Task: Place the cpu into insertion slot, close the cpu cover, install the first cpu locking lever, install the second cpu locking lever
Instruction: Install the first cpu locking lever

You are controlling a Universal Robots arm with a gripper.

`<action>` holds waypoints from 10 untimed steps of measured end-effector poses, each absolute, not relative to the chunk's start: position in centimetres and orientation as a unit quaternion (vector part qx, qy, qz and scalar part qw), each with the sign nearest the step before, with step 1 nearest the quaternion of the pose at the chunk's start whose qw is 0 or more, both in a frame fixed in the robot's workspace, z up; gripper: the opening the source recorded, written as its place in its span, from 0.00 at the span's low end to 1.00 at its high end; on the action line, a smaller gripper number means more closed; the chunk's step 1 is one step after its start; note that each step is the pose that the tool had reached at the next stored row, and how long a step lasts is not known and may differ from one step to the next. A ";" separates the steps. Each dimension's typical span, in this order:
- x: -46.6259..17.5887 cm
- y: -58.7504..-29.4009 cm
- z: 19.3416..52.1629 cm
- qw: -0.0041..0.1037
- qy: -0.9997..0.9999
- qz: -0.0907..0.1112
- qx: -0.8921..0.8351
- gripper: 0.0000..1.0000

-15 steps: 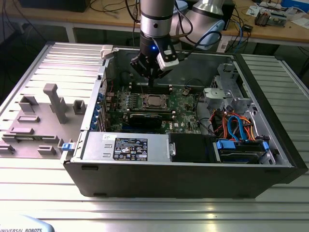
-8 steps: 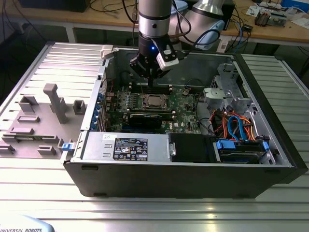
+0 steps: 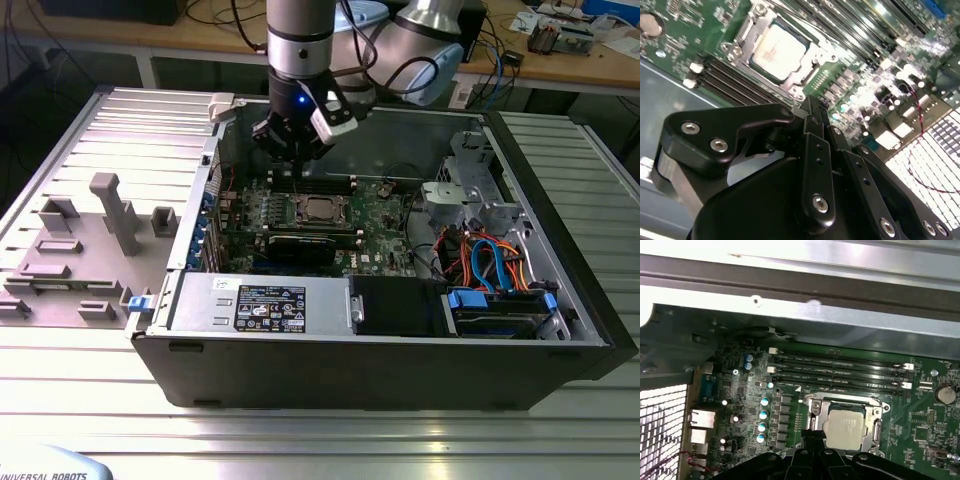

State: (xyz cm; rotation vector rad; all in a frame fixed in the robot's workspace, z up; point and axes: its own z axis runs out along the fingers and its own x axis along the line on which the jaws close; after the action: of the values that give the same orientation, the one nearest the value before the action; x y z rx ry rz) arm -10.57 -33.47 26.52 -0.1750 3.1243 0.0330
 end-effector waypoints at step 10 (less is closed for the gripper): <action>-12.7 -32.7 26.3 0.006 0.999 0.011 -0.053 0.11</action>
State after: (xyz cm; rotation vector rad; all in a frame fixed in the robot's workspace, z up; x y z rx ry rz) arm -12.67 -32.73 26.34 -0.1659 3.1245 0.0329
